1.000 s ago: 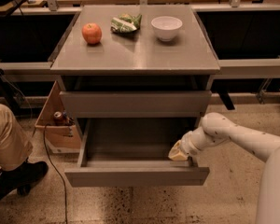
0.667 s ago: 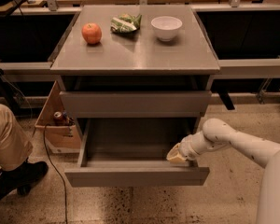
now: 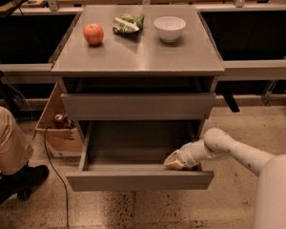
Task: Open middle drawer
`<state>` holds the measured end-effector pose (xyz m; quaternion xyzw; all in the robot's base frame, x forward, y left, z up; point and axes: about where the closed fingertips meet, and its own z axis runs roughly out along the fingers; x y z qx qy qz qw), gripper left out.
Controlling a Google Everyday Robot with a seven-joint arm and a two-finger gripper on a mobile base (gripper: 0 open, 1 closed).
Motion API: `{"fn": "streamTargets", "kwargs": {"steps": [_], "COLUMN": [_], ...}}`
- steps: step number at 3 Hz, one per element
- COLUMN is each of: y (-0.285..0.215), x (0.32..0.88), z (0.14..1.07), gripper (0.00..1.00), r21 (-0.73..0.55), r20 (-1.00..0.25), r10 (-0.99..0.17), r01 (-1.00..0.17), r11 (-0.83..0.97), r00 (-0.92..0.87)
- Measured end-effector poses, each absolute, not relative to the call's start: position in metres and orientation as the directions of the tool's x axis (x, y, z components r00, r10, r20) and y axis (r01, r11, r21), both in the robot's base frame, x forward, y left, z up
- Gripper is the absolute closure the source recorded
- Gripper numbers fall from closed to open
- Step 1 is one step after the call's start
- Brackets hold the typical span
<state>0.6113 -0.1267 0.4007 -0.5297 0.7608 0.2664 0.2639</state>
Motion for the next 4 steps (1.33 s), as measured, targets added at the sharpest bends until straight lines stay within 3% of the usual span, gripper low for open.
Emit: {"fn": "streamTargets", "kwargs": {"steps": [2, 4], "y": [-0.098, -0.070], "x": [0.588, 0.525], "z": [0.402, 0.408], "gripper": [1.00, 1.00], "r21": [0.196, 0.285], "r20": [-0.715, -0.719], "r10": [-0.640, -0.644], "r01": [-0.959, -0.956], "r11": [0.203, 0.070], "r00": [-0.281, -0.262]}}
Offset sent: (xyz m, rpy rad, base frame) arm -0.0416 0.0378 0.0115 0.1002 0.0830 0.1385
